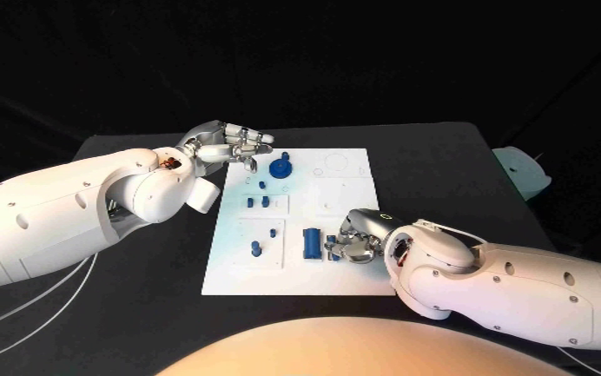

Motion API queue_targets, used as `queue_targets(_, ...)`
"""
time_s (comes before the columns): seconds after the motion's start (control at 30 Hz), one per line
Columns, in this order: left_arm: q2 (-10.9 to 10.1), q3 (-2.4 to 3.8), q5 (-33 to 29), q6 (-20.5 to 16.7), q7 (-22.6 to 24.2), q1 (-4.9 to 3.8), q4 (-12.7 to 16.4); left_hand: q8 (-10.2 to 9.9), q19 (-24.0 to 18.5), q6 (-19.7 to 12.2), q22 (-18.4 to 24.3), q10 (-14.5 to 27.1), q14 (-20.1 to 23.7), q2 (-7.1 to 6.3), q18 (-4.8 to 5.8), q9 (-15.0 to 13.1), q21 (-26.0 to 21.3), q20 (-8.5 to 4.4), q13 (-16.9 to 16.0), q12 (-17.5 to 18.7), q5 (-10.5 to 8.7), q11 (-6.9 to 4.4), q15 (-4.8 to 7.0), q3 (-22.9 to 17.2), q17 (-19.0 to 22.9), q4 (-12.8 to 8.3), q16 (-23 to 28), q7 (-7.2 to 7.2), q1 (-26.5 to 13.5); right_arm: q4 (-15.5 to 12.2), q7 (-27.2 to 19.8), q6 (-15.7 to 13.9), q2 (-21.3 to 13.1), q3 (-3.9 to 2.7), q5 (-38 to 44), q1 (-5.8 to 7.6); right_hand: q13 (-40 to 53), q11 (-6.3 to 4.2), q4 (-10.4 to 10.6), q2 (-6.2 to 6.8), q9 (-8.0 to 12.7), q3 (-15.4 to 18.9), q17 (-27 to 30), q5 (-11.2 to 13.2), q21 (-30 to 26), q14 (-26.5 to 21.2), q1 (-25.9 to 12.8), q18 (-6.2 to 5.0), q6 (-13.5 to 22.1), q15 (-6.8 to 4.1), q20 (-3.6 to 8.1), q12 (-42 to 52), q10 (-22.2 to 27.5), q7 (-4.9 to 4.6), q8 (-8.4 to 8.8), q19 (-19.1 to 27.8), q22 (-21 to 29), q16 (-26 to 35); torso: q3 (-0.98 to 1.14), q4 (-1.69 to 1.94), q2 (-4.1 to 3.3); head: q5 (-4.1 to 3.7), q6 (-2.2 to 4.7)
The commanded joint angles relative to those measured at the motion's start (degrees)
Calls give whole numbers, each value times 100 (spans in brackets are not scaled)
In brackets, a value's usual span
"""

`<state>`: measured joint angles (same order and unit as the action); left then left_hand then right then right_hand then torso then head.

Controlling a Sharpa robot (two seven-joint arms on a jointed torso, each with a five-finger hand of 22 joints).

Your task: Assemble the parts on the task board

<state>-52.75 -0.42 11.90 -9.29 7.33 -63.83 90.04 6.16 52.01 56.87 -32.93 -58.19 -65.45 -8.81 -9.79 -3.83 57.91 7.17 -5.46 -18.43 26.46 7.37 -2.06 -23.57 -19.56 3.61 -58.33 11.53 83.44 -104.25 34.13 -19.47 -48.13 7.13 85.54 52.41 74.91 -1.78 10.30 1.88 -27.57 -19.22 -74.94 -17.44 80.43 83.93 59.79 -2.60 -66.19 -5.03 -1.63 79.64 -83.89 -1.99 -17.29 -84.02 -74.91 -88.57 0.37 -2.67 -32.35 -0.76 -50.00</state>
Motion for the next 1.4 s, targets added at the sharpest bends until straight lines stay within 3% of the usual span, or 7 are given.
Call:
queue_targets(0.03, 5, 4, 17, 106, 13, -3, 5, 28, -17, -28, 3, 30, 17, 7, -85, 1, -13, 3, -3, -40, -9, -6, -16, 9, 7, -28, 21, 8, 43, -46, -52, -19, 9, 2, 106, -11, 846, -43, 41, 0, 5, 14, -1278, -27, 27, 558, -70, 76, -13, -43, 54, 14, -204, 29, -19, -276, -1268, -34, -1, -1, -4, -7, 0)
queue_targets(0.2, 7, 4, 17, 113, 6, -3, 5, 27, -18, -30, 3, 32, 18, 7, -85, 1, -13, 4, -3, -40, -9, -4, -17, 9, 7, -26, 22, 9, 39, -31, -51, -45, 1, 1, 122, -13, 844, -37, 289, 37, 11, 213, -1275, -74, 14, 557, -323, 74, -16, -38, 53, -2, -199, 24, -30, -271, -1264, -32, -3, 5, 1, -20, 0)
queue_targets(0.3, 6, 4, 17, 116, 0, -3, 2, 27, -19, -32, 4, 36, 19, 9, -84, 1, -14, 5, -2, -41, -10, -3, -19, 9, 9, -23, 24, 11, 34, -5, -49, -56, -11, 1, 136, -13, 848, -43, 561, 107, 12, 577, -1272, -608, 7, 556, -538, 73, -17, -44, 61, -14, -196, 32, -47, -267, -1262, -31, -2, 3, -2, -10, 0)
queue_targets(0.37, 5, 4, 17, 119, -3, -3, 3, 27, -19, -32, 4, 36, 19, 9, -84, 1, -14, 5, -2, -41, -10, -3, -19, 9, 9, -23, 24, 11, 34, 6, -48, -57, -19, 1, 145, -13, 844, -41, 612, 115, 13, 709, -1269, -621, 1, 555, -583, 71, -13, -44, 62, -25, -192, 31, -50, -265, -1260, -29, -3, 2, -3, -7, 0)
queue_targets(0.83, -10, 4, 18, 132, -20, -2, 4, 26, -21, -37, 5, 42, 21, 8, -84, 2, -15, 7, -1, -43, -10, -1, -21, 9, 10, -19, 26, 12, 27, -237, -81, -50, -244, 0, 225, -14, 845, -45, 549, 92, 14, 900, -1272, -617, 0, 555, -391, 71, 1, -47, 64, -37, -189, 35, -60, -264, -1260, -31, -2, 1, 1, -20, 0)
queue_targets(1.07, -8, 3, 18, 137, -19, -2, -9, 26, -21, -37, 5, 42, 21, 8, -84, 2, -15, 7, -1, -43, -10, -1, -21, 9, 10, -19, 26, 12, 27, -464, -181, 206, -432, 1, 112, -20, 851, -46, 495, 97, 15, 1012, -1282, -628, 19, 558, -214, 75, 10, -49, 65, -35, -192, 35, -67, -270, -1265, -36, -8, -7, 6, -30, 0)
queue_targets(1.4, -5, 3, 18, 136, -19, -2, -12, 26, -21, -37, 5, 42, 21, 8, -84, 2, -15, 7, -1, -43, -10, -1, -21, 9, 10, -19, 26, 12, 27, -448, -200, 361, -453, 2, 33, -34, 856, -46, 437, 106, 17, 1108, -1285, -628, 26, 558, -51, 76, 16, -49, 65, -36, -193, 36, -74, -272, -1267, -37, -5, 7, -5, -28, 0)
